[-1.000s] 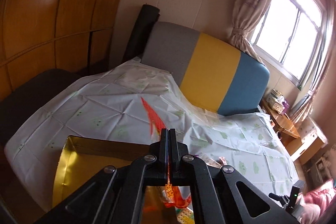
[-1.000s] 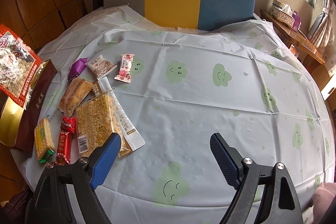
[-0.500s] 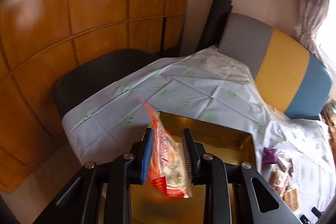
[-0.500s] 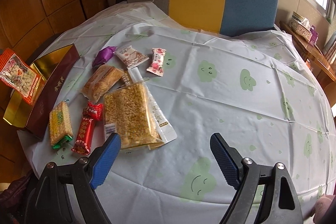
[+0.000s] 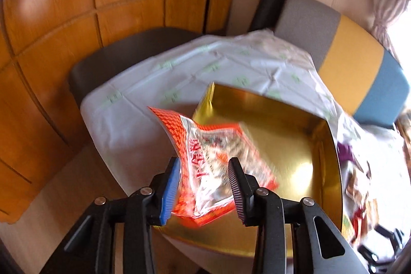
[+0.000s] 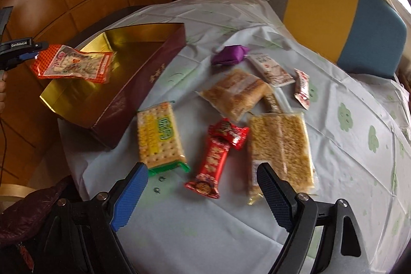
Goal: Organize snacks
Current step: 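Carry the red peanut bag into the gold tin and open the left tool, then grasp the WEIDAN cracker pack with the right tool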
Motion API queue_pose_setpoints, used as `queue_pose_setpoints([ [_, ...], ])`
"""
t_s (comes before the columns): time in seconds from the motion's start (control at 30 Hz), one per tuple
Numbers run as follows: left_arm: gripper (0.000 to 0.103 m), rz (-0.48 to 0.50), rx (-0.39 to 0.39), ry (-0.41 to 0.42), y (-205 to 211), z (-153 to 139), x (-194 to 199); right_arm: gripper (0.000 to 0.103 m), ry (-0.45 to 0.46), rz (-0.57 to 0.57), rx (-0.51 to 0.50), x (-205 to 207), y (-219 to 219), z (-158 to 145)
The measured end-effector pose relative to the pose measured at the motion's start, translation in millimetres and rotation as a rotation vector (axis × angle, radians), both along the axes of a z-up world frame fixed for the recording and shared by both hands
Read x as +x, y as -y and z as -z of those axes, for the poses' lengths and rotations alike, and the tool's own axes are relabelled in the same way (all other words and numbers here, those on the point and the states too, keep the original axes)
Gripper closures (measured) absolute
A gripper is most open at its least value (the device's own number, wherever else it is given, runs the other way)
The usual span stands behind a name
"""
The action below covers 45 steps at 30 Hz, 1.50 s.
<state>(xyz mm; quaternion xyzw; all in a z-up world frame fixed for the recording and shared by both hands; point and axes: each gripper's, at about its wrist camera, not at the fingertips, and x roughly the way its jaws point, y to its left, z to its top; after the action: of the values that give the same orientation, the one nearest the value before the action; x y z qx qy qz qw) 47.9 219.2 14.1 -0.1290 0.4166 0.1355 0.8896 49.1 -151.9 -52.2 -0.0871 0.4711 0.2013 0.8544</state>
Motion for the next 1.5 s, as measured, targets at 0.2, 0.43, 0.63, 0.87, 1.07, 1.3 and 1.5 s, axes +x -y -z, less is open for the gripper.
queue_pose_setpoints([
  [0.2,0.062,0.007,-0.038,0.017,6,7,-16,0.023,-0.047,-0.104,-0.069,11,-35,14],
  [0.43,0.055,0.082,0.018,0.052,32,4,-21,0.023,-0.085,-0.142,-0.133,25,-54,34],
  [0.63,0.051,0.163,0.084,0.045,66,10,-22,0.037,-0.109,-0.142,-0.158,36,-63,47],
  [0.87,0.051,0.212,0.113,0.023,96,22,-23,0.043,-0.104,-0.116,-0.117,34,-62,49],
  [1.07,0.051,0.224,0.128,0.009,109,29,-24,0.053,-0.084,-0.06,-0.09,28,-57,48],
  [1.3,0.051,0.239,0.138,0.004,116,34,-26,0.054,-0.073,0.056,-0.023,17,-35,31],
  [1.5,0.051,0.233,0.139,0.003,114,35,-28,0.055,-0.033,0.092,0.078,16,-35,1],
])
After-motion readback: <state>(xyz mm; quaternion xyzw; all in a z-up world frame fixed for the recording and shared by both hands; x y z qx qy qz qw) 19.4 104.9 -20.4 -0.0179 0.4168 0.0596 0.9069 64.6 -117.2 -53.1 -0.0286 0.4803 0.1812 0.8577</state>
